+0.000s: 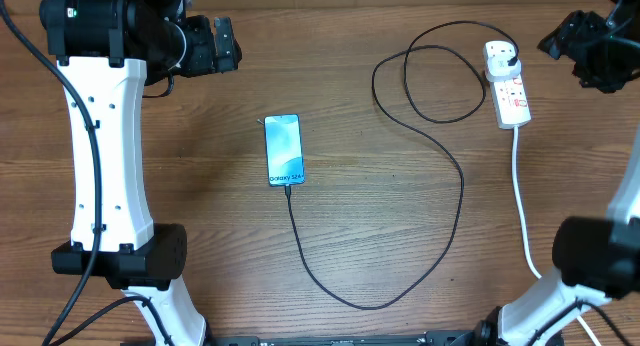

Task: Plug charger to phone and switch on socket

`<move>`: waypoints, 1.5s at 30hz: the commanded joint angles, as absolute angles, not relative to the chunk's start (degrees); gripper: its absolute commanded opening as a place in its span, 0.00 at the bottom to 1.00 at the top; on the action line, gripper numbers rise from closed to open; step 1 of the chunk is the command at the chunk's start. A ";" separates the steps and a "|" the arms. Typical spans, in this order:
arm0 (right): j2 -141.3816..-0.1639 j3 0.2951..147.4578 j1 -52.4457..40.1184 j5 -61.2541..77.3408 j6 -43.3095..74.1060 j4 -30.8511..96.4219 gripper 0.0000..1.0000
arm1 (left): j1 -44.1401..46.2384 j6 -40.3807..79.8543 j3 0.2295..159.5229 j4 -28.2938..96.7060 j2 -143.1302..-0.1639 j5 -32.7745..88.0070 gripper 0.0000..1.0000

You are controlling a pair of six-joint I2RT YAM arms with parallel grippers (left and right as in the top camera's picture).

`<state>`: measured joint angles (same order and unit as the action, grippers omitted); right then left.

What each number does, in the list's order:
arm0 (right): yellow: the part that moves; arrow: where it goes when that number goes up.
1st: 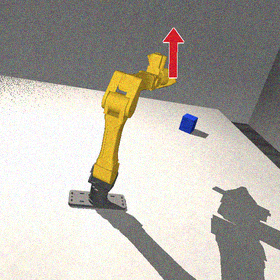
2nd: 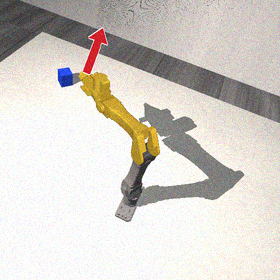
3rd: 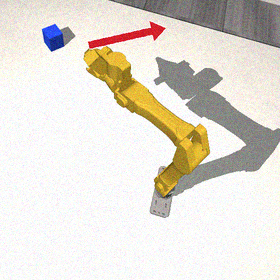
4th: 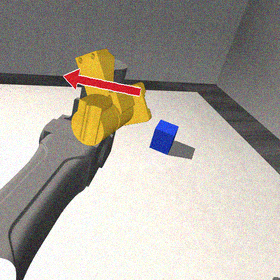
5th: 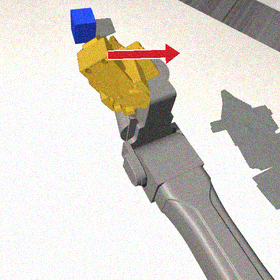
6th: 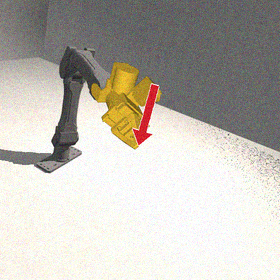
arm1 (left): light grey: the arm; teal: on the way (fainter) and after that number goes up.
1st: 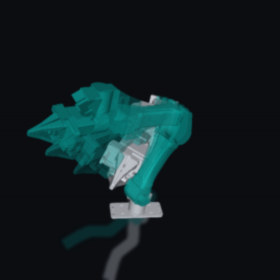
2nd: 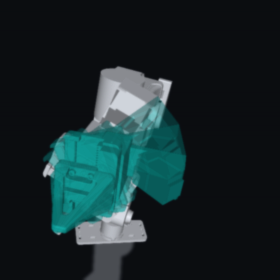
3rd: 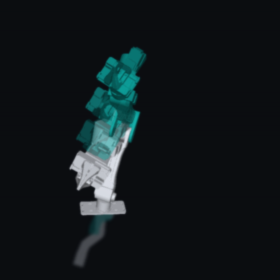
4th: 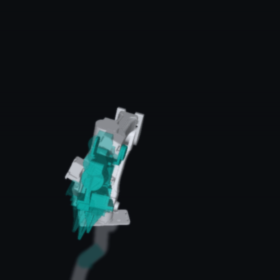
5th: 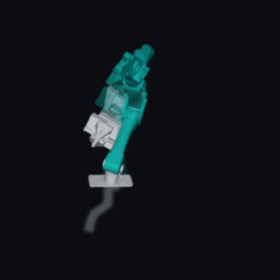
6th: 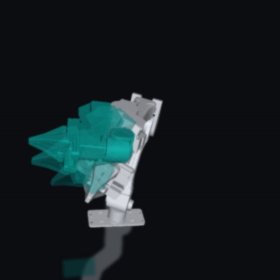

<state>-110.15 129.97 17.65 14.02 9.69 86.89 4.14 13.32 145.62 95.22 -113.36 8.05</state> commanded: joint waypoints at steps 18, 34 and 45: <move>-82.63 131.33 -0.54 16.71 8.40 97.06 1.00 | 4.62 12.62 146.41 95.37 -112.51 7.42 1.00; -69.78 131.33 -1.54 16.29 8.91 97.03 1.00 | 4.62 12.62 146.41 95.37 -112.51 7.44 0.99; -66.13 127.87 -1.56 3.36 8.88 94.19 1.00 | 4.62 12.62 146.41 95.37 -112.51 7.42 1.00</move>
<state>-67.70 129.93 -1.23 10.13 8.84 96.31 4.14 13.32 145.62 95.22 -113.36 8.05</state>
